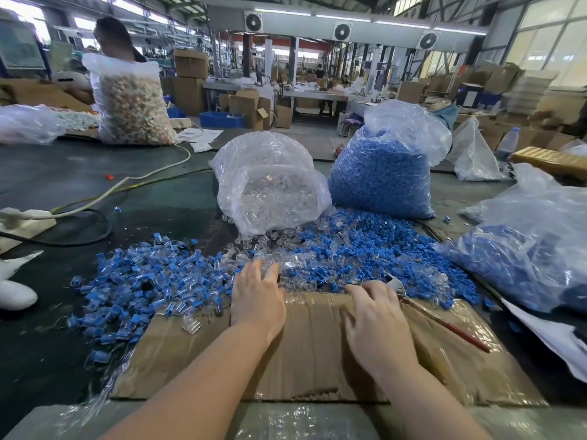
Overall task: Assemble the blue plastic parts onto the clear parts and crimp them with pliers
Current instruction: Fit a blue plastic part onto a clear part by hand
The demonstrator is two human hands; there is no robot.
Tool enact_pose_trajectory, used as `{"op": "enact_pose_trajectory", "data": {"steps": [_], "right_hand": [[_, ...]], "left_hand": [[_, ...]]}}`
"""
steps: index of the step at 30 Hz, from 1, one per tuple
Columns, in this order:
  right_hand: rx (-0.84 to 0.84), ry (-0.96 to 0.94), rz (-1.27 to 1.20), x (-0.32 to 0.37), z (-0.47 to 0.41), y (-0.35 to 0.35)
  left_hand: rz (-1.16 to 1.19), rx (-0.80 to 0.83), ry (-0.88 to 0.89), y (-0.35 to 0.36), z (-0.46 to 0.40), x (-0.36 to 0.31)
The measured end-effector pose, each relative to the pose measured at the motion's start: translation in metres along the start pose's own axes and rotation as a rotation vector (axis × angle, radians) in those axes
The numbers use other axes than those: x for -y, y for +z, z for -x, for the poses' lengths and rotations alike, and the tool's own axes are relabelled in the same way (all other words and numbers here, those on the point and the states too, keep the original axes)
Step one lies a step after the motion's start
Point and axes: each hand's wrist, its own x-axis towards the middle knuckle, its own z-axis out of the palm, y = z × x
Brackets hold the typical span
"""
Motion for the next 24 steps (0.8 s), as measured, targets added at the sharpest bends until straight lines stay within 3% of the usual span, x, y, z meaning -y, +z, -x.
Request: {"op": "enact_pose_trajectory", "data": {"steps": [13, 24], "right_hand": [[0.205, 0.231, 0.079, 0.015, -0.045, 0.024], [0.345, 0.296, -0.225, 0.012, -0.077, 0.018]], "left_hand": [[-0.206, 0.177, -0.065, 0.010, -0.026, 0.000], [-0.219, 0.210, -0.016, 0.006, -0.036, -0.005]]}}
